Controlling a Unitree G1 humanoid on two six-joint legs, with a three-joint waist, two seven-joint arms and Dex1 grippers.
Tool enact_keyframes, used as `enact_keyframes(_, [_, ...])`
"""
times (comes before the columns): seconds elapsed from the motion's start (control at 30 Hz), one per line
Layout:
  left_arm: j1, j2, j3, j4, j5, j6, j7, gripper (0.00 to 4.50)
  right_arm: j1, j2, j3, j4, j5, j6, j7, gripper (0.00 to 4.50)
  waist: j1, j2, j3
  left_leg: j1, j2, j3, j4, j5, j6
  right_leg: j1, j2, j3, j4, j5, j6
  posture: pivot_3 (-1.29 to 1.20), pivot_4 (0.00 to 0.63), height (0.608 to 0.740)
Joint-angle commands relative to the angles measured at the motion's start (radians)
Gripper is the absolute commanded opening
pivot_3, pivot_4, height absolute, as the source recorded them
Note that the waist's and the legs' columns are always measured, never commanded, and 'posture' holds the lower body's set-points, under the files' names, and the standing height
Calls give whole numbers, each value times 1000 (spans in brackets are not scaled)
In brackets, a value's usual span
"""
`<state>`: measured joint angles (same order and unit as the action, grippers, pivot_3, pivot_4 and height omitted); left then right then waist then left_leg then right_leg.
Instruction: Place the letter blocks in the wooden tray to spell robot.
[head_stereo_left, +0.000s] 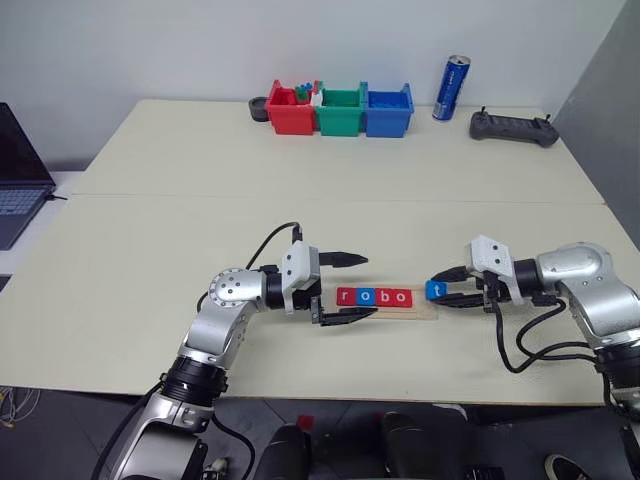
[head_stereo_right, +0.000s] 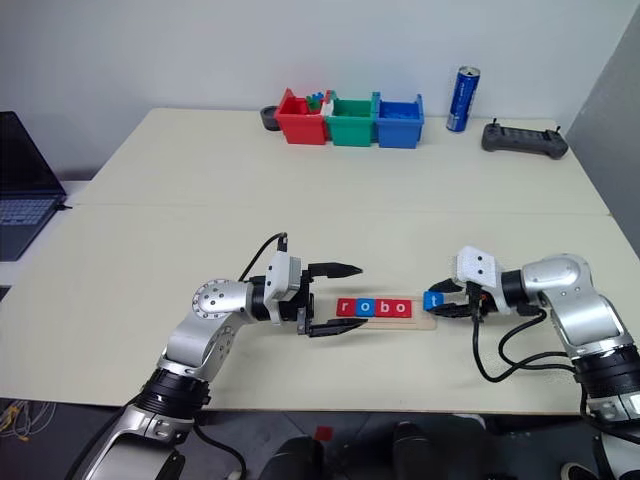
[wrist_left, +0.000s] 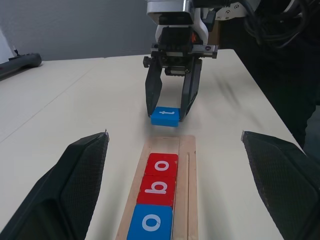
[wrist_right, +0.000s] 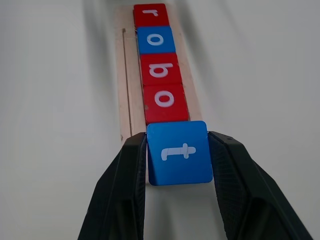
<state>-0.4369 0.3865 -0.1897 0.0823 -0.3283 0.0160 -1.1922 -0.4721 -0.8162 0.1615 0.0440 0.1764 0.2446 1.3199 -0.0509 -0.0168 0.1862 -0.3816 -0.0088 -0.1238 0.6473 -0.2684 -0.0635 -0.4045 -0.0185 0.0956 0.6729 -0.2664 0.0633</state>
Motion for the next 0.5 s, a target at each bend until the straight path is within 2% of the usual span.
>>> enact_keyframes(0.03, [-5,5,6,-26,-7,-17,-5,4500,-10,9,13,-21,-15,-3,-18,1458,0,0,0,0,0,0,0,0,0,0,0,0,0,0,0,0,150,740])
enact_keyframes(0.5, [0,15,8,-37,-9,-12,-3,4500,-62,37,54,62,-48,-27,-14,1458,-2,0,0,0,0,0,0,0,0,0,0,0,0,0,0,0,150,740])
